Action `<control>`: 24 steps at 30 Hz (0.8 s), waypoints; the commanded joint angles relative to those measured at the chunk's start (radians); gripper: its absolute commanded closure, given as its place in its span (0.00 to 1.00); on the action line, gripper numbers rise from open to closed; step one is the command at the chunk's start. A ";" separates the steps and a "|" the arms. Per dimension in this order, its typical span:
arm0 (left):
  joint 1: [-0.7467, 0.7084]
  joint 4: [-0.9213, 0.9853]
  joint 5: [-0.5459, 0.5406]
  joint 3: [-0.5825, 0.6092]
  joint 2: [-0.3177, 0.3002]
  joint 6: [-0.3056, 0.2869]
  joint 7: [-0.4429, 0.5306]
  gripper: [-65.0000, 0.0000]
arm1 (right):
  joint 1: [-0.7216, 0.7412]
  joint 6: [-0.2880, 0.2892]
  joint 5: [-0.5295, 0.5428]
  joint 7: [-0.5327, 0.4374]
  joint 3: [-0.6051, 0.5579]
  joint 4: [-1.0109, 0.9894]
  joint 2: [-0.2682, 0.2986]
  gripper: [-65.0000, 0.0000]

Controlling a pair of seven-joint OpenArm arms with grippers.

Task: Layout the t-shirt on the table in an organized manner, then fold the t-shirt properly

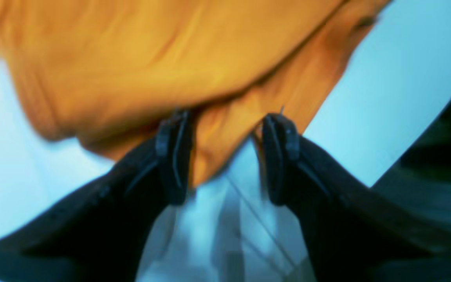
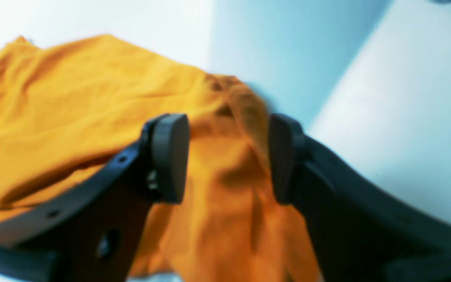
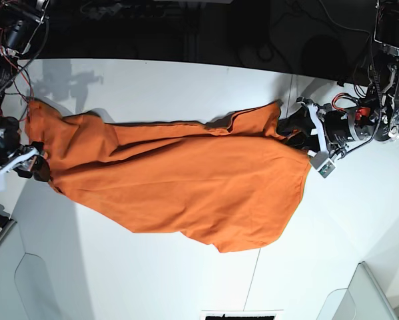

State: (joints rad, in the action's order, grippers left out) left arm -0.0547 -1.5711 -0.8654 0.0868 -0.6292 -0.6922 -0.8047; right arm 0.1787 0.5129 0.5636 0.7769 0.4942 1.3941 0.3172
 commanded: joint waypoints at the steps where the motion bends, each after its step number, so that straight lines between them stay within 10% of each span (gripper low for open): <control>1: 0.014 -0.025 -0.014 -0.007 -0.016 -0.006 0.014 0.51 | 0.039 0.008 0.014 -0.038 -0.035 -0.011 0.018 0.54; 7: -0.019 -0.032 -0.014 -0.007 -0.011 -0.006 0.016 0.51 | 0.116 0.007 -0.129 -0.151 -0.232 -0.160 0.018 1.00; 16: -0.084 -0.028 0.073 -0.007 0.063 -0.006 0.080 0.52 | 0.148 0.007 -0.164 -0.171 -0.254 -0.238 0.018 1.00; 20: -0.092 -0.022 0.180 -0.005 0.100 -0.006 0.079 0.95 | 0.145 0.007 -0.190 -0.168 -0.254 -0.238 0.018 1.00; 24: -0.120 -0.010 0.244 0.005 0.069 -0.006 0.079 1.00 | 0.145 0.007 -0.262 -0.167 -0.254 -0.249 0.026 1.00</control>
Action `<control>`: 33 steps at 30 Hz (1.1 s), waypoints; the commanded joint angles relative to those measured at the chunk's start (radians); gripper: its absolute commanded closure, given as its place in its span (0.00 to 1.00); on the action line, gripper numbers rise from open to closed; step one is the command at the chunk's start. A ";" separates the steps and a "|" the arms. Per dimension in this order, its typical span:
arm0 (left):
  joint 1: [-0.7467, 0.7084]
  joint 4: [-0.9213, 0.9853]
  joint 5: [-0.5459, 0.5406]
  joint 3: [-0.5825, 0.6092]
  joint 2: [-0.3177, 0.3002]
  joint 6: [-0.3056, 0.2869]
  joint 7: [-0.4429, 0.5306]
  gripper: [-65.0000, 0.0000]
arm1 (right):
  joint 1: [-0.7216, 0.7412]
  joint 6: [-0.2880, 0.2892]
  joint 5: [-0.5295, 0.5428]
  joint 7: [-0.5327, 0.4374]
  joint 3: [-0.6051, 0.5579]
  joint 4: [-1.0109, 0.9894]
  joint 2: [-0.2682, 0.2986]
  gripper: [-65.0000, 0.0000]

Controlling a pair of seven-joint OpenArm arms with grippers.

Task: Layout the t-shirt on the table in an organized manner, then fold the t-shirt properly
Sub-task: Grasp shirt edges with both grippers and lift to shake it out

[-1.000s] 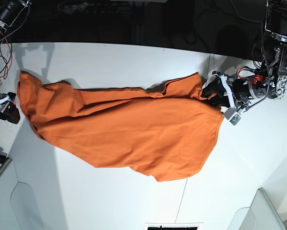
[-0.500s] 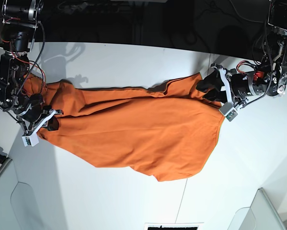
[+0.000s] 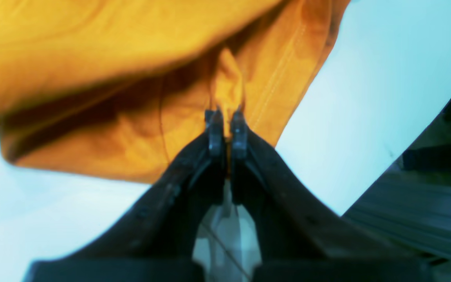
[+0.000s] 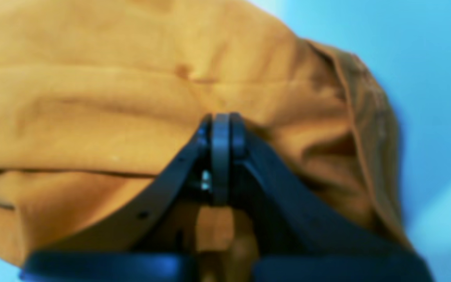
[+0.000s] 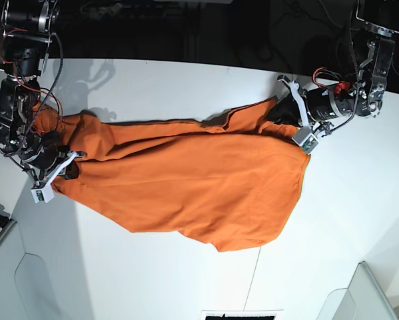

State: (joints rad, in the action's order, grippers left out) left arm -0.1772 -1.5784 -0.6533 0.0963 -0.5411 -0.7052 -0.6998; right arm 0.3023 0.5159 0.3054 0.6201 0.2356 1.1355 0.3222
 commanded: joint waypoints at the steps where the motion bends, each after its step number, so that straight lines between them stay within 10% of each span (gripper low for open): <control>1: -0.003 0.007 0.045 -0.005 -0.032 0.007 -0.026 1.00 | 0.022 0.004 -0.006 -0.011 0.005 0.002 0.026 1.00; 16: -0.003 0.203 0.049 -0.005 -0.199 0.007 0.004 1.00 | 0.022 -0.047 0.082 -0.031 0.007 -0.059 0.197 1.00; 33: 0.071 0.203 0.094 -0.005 -0.262 0.007 0.008 1.00 | 0.032 0.012 0.186 -0.016 0.004 0.033 0.084 1.00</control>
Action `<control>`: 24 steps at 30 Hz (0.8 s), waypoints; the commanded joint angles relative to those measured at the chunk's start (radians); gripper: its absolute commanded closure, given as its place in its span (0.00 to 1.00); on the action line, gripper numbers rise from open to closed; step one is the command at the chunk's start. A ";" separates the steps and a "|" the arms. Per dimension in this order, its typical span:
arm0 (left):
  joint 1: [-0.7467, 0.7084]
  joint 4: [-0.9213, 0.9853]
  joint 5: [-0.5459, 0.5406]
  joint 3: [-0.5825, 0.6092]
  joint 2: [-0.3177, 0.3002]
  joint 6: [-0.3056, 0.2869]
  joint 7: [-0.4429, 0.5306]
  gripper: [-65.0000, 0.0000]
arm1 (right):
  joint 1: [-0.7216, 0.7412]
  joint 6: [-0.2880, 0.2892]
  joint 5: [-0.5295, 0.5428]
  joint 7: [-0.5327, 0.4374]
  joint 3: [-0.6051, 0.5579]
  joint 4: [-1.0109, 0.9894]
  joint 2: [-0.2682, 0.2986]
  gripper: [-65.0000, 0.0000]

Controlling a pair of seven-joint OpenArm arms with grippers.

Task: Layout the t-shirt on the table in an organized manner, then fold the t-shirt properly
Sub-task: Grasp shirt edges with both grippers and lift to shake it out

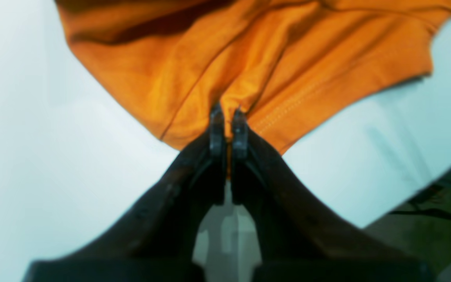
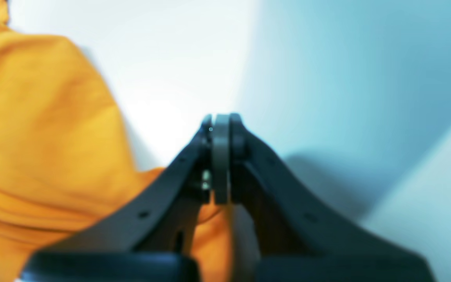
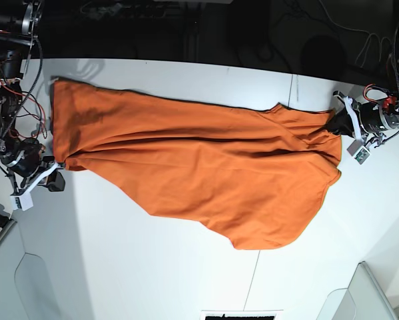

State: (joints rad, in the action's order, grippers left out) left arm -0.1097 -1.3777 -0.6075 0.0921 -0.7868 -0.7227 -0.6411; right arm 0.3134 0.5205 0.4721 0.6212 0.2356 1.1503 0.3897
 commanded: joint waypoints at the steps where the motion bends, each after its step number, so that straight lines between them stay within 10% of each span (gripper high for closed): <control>1: 0.021 0.003 0.048 -0.001 -0.016 0.025 -0.050 1.00 | 0.019 0.008 -0.005 -0.008 0.003 0.018 -0.003 1.00; 19: 0.344 0.264 0.117 -0.001 0.210 0.087 -0.013 1.00 | -0.184 0.068 0.246 0.136 -0.001 0.126 -0.143 1.00; 24: 0.407 0.259 -0.039 -0.001 0.209 0.064 -0.014 1.00 | -0.178 0.065 0.241 0.134 -0.001 0.270 -0.163 1.00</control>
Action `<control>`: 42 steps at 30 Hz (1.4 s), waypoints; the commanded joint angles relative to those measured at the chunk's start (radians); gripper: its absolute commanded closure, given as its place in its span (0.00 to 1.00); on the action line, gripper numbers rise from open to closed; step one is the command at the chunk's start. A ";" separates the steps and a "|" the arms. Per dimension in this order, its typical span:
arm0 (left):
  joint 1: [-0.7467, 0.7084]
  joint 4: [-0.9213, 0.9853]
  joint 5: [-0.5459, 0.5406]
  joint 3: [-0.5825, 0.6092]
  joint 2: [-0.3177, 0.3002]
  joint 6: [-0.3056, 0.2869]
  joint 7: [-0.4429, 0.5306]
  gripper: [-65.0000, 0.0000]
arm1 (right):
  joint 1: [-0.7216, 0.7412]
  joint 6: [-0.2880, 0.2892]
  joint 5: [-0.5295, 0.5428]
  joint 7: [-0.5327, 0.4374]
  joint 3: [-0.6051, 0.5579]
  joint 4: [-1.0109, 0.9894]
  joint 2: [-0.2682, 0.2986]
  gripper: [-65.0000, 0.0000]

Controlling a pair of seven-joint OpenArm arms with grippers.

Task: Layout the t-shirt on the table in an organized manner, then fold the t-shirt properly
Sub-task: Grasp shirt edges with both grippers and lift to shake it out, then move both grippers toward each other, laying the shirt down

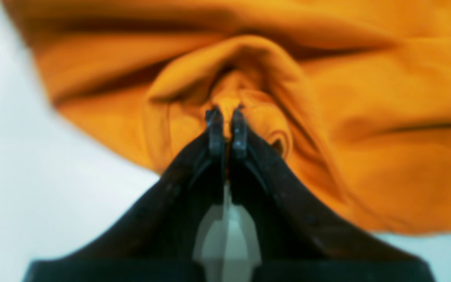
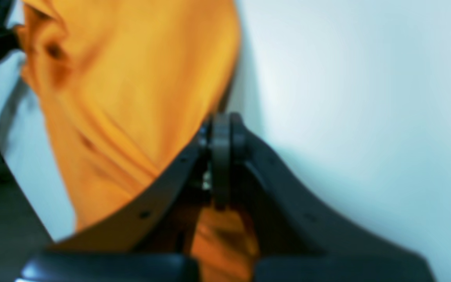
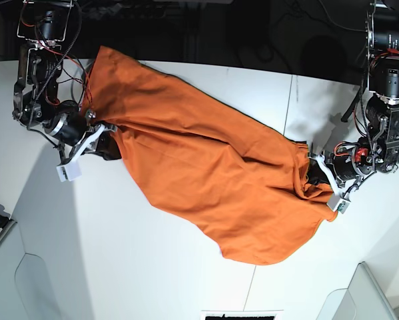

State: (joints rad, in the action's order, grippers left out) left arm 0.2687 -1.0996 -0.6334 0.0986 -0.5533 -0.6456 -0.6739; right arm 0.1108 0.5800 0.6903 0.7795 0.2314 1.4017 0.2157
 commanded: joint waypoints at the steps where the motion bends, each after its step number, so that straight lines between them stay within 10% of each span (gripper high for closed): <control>1: 0.030 -0.043 -0.045 -0.008 -0.037 -0.027 0.019 1.00 | 0.034 0.001 0.013 -0.025 0.003 0.034 0.011 1.00; 9: 0.006 -0.250 -0.274 -0.007 -0.101 -0.052 -0.110 0.81 | 0.211 0.000 -0.148 -0.128 -0.034 -0.021 -0.018 1.00; 18: -0.177 -0.409 -0.378 -0.007 0.052 -0.052 -0.177 0.81 | 0.463 -0.001 -0.336 -0.216 -0.412 -0.301 -0.050 1.00; 24: -0.291 -0.405 -0.229 -0.007 0.141 -0.052 -0.167 0.81 | 0.521 -0.001 -0.415 -0.214 -0.587 -0.415 -0.044 1.00; 31: -0.272 -0.309 -0.020 -0.007 0.102 -0.034 -0.089 0.81 | 0.494 -0.008 -0.416 -0.195 -0.618 -0.453 -0.014 1.00; 42: 0.034 0.006 0.051 -0.007 0.088 -0.016 -0.021 0.81 | 0.395 -0.008 -0.171 -0.065 -0.617 -0.344 0.143 1.00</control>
State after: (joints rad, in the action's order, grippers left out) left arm 0.2829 -1.0847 -0.6079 0.0963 -0.4496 -0.6823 -0.6865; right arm 0.4961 0.5766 0.5411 0.6785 -0.3885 1.0546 0.3416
